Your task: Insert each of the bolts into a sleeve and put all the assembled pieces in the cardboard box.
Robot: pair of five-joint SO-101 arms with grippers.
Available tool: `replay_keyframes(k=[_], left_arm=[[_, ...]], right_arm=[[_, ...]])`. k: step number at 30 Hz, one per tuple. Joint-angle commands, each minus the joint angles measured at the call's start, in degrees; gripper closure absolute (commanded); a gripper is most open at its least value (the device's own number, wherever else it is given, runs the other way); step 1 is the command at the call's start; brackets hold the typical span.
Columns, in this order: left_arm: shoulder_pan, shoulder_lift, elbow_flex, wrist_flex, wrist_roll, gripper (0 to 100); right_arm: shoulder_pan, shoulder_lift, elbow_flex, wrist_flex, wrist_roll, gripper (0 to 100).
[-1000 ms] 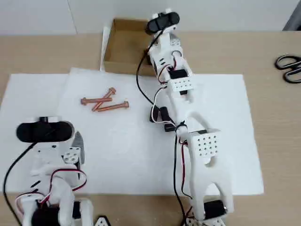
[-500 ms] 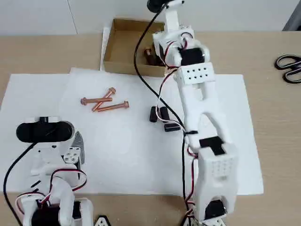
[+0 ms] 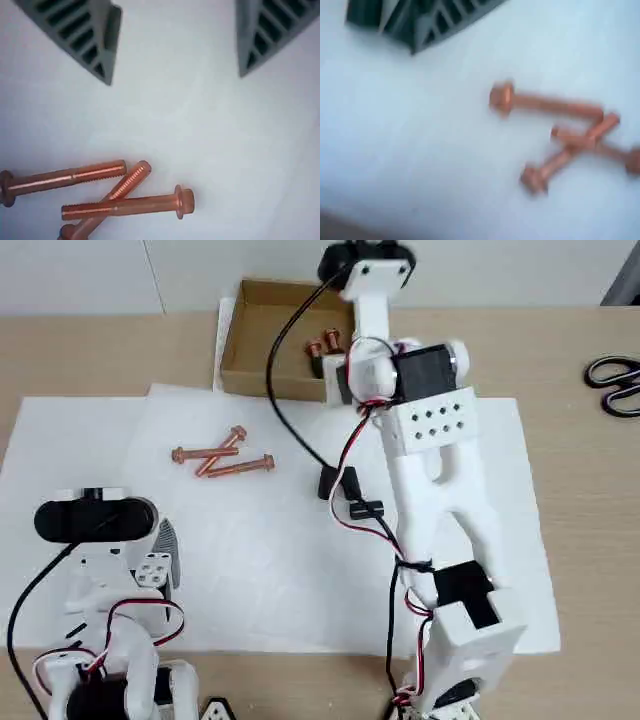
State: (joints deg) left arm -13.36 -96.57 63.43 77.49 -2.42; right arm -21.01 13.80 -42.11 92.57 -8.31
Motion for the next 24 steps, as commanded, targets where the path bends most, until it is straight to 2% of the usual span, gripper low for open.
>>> replay_keyframes(k=[1,11,21,24], left_arm=[[0.18,0.09,-0.22,-1.32,0.53,84],[0.18,0.00,-0.22,-1.32,0.53,84],[0.18,0.00,-0.13,-1.14,0.62,84],[0.18,0.00,-0.13,-1.14,0.62,84]], right_arm=[[-2.07,-3.38,-0.44,2.77,-0.70,80.0],[-5.76,-3.38,17.41,1.98,-0.79,80.0],[-8.84,-3.38,28.84,-10.86,-1.05,80.0],[-9.45,-3.30,31.82,-15.69,-5.63,80.0]])
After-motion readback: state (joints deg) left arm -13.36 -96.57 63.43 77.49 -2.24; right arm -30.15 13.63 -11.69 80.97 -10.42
